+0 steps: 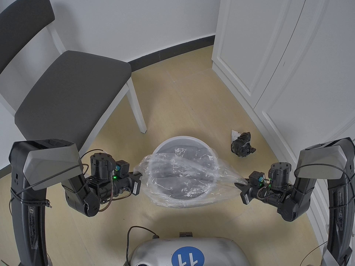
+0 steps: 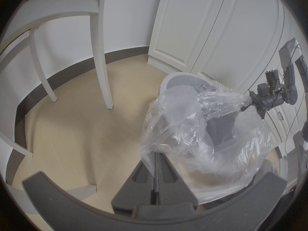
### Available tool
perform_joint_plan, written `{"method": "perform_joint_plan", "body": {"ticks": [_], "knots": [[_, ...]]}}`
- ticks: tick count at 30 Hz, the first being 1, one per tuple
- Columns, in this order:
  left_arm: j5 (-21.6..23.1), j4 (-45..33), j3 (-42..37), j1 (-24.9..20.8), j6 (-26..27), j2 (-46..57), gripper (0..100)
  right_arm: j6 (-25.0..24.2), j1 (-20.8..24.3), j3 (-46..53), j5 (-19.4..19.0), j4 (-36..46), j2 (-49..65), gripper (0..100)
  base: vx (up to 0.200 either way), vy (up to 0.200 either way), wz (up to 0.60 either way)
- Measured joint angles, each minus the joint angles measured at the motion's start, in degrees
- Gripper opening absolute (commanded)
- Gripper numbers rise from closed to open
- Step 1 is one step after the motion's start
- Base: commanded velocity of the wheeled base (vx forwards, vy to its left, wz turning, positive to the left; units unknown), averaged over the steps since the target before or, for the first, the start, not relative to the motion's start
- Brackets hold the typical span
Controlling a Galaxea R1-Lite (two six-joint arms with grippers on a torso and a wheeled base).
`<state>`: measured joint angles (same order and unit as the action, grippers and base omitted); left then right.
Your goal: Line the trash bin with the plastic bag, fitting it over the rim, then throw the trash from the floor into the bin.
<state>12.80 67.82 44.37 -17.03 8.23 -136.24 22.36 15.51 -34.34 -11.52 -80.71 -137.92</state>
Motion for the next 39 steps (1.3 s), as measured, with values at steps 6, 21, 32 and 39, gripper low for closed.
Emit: {"method": "perform_joint_plan", "body": {"ticks": [6, 21, 32, 39], "knots": [[0.02, 0.00, 0.33, 0.69, -0.05, 0.09, 0, -1.73, -1.67, 0.50, -6.62, -2.22, 0.49, 100, 0.000, 0.000, 0.00], [0.04, -0.11, 2.10, 2.32, -0.07, -1.19, 0, -6.55, -13.75, 2.27, -42.91, -3.69, 1.23, 100, 0.000, 0.000, 0.00], [0.06, -0.60, 2.84, 2.89, -0.13, -2.45, 0, -17.76, -18.14, 2.89, -50.16, -8.24, -0.28, 100, 0.000, 0.000, 0.00], [0.06, -0.82, 3.72, 3.52, -0.16, -3.21, 0, -18.37, -18.81, 2.60, -50.99, -8.27, -1.13, 100, 0.000, 0.000, 0.00]]}}
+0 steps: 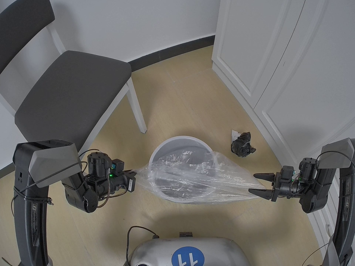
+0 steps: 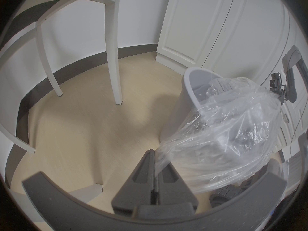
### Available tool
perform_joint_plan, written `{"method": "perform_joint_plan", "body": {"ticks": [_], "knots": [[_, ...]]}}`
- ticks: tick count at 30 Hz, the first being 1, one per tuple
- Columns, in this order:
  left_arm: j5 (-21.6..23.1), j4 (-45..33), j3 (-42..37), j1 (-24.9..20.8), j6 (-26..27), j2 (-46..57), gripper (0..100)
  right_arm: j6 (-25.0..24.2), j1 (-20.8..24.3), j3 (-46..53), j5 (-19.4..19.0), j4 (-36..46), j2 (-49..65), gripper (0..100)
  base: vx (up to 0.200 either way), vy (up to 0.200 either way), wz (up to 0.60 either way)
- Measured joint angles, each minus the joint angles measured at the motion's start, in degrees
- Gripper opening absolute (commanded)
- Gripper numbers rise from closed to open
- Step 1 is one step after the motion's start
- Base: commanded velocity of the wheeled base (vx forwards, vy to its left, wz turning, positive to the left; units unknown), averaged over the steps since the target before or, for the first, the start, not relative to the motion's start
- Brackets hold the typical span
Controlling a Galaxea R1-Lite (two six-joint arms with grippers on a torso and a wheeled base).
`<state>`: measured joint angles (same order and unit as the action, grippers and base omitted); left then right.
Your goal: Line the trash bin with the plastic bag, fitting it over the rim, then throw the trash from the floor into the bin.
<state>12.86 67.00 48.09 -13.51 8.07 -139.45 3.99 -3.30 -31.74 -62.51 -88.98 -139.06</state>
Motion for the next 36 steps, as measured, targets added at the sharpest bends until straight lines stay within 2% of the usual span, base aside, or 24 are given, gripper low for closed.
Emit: {"method": "perform_joint_plan", "body": {"ticks": [7, 19, 22, 25, 29, 33, 36], "knots": [[0.00, -0.09, 1.00, 0.95, -0.41, -0.55, 0, -1.78, -1.16, -0.48, -1.50, 0.00, -0.24, 100, 0.000, 0.000, 0.00], [0.05, 0.04, 1.55, 1.46, -1.87, -0.49, 0, -3.50, -0.79, -0.74, -0.96, 0.02, 0.59, 100, 0.000, 0.000, 0.00], [0.02, 0.33, 1.16, 1.24, -2.17, 0.01, 0, -4.53, 0.83, -0.59, 2.22, 0.02, 1.95, 100, 0.000, 0.000, 0.00], [0.02, 0.55, 0.46, 0.67, -2.35, 0.87, 0, -5.11, 3.30, -0.04, 8.81, 0.02, 3.94, 100, 0.000, 0.000, 0.00], [0.02, 0.74, -1.01, -0.18, -2.46, 2.57, 0, -4.91, 7.84, 1.27, 13.74, 0.02, 7.86, 100, 0.000, 0.000, 0.00], [-0.04, 0.82, -2.89, -1.01, -2.50, 4.55, 0, -3.21, 11.81, 2.62, 17.43, 0.00, 11.80, 100, 0.000, 0.000, 0.00], [-0.17, 0.85, -3.63, -1.48, -2.50, 5.44, 0, -0.20, 13.34, 2.36, 23.92, 0.02, 13.31, 100, 0.000, 0.000, 0.00]]}}
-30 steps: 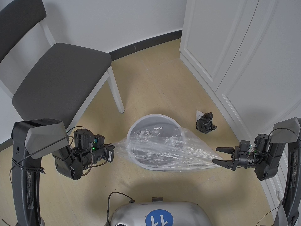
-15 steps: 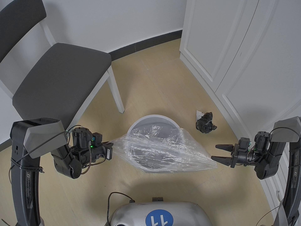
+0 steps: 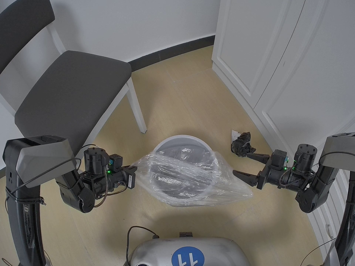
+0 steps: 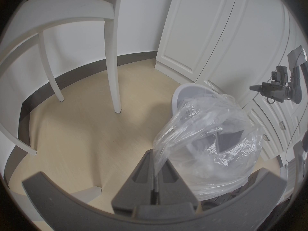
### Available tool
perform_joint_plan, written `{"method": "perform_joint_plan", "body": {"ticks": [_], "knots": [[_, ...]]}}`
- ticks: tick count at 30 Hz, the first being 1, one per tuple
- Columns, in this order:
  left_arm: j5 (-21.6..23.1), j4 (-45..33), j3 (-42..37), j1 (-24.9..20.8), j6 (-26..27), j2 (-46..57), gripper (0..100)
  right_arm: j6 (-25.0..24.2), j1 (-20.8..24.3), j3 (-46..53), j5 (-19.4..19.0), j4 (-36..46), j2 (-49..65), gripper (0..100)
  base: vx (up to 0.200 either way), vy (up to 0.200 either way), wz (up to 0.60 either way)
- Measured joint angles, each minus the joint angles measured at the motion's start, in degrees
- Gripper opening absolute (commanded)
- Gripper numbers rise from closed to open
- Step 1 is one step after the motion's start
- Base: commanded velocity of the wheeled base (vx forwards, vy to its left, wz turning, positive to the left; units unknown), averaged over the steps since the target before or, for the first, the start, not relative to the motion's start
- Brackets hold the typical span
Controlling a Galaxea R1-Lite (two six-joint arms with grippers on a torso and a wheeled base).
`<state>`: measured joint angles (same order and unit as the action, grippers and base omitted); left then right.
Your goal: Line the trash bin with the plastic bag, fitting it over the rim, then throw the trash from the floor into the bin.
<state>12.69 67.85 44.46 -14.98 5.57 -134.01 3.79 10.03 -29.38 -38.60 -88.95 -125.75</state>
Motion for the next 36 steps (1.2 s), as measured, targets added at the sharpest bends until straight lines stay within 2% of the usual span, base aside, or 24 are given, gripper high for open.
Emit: {"method": "perform_joint_plan", "body": {"ticks": [5, 9, 12, 15, 16, 19, 24, 31, 36], "knots": [[-0.13, 0.07, -0.56, -0.41, 0.00, 0.85, 0, 6.46, 2.08, -1.71, 17.64, 0.02, 0.39, 100, 0.000, 0.000, 0.00], [-0.24, 0.13, -0.80, -0.54, 0.01, 1.12, 0, 11.80, 6.61, -1.71, 31.62, 0.00, 0.67, 100, 0.000, 0.000, 0.00], [-0.29, 0.16, -0.89, -0.61, 0.01, 1.07, 0, 13.97, 12.02, -0.90, 36.19, 0.00, 1.00, 100, 0.000, 0.000, 0.00], [-0.38, 0.11, -0.94, -0.61, 0.01, 0.96, 0, 15.47, 17.66, -0.49, 38.22, 0.02, 1.18, 100, 0.000, 0.000, 0.00], [-0.40, 0.02, -0.98, -0.61, 0.01, 0.94, 100, 15.75, 19.50, -0.63, 38.67, 0.02, 1.18, 100, 0.000, 0.000, 0.00], [-0.44, -0.11, -1.05, -0.56, 0.00, 0.88, 100, 16.73, 24.33, -2.62, 40.05, 1.97, 1.24, 100, 0.000, 0.000, 0.00], [-0.46, -0.06, -1.27, -0.34, 0.06, 0.83, 100, 17.58, 29.18, -8.85, 41.46, 16.77, 1.66, 100, 0.000, 0.000, 0.00], [-0.29, 0.11, -2.07, 0.21, 0.63, 0.90, 100, 19.03, 32.50, -19.18, 41.90, 36.54, 2.23, 100, 0.000, 0.000, 0.00], [-0.21, 0.09, -2.57, 0.49, 0.94, 0.96, 100, 24.53, 33.13, -23.06, 40.56, 43.91, 2.40, 100, 0.000, 0.000, 0.00]]}}
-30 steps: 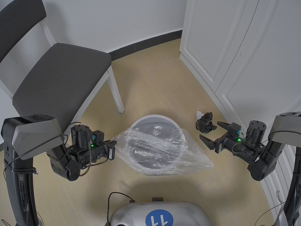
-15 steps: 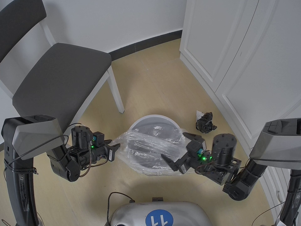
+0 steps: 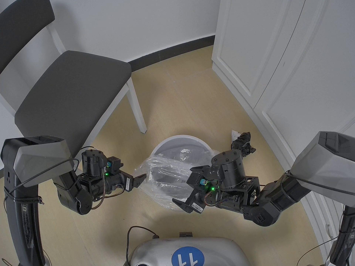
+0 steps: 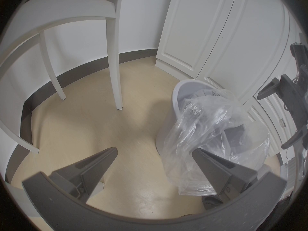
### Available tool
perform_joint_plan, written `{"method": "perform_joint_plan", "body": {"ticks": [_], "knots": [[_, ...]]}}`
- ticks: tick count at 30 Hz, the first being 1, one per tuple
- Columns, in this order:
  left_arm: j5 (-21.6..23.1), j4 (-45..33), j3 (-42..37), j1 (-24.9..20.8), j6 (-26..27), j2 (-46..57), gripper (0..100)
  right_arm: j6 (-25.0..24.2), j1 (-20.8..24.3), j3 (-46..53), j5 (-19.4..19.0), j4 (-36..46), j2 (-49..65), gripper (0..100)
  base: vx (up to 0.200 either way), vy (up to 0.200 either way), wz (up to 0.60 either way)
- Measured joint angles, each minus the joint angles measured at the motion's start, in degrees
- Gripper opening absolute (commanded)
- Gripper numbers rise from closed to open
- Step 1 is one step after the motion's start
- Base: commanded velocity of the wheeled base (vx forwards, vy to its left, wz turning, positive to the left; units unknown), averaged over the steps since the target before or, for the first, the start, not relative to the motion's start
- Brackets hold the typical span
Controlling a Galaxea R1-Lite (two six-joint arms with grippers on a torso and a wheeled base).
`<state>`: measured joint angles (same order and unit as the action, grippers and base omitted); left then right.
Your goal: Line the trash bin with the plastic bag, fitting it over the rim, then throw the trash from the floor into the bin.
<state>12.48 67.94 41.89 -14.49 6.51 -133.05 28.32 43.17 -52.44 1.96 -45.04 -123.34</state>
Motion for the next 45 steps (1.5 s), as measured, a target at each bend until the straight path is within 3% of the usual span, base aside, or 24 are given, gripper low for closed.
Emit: {"method": "perform_joint_plan", "body": {"ticks": [15, 16, 35, 45], "knots": [[-0.01, -0.01, 0.26, 0.66, 0.06, -0.02, 100, 1.68, -3.95, -5.83, -0.73, 1.48, -6.92, 100, 0.000, 0.000, 0.00], [0.00, -0.01, 0.28, 0.66, 0.09, -0.02, 100, 1.68, -4.06, -5.96, -0.74, 1.43, -7.22, 0, 0.000, 0.000, 0.00], [-0.15, 0.07, 0.74, 1.05, 0.06, -0.30, 100, 1.62, -5.49, -14.92, -0.68, 0.84, -7.17, 0, 0.000, 0.000, 0.00], [-0.17, 0.10, 0.80, 1.00, 0.02, -0.48, 100, 2.26, -3.43, -6.13, -0.62, 0.82, -4.28, 0, 0.000, 0.000, 0.00]]}}
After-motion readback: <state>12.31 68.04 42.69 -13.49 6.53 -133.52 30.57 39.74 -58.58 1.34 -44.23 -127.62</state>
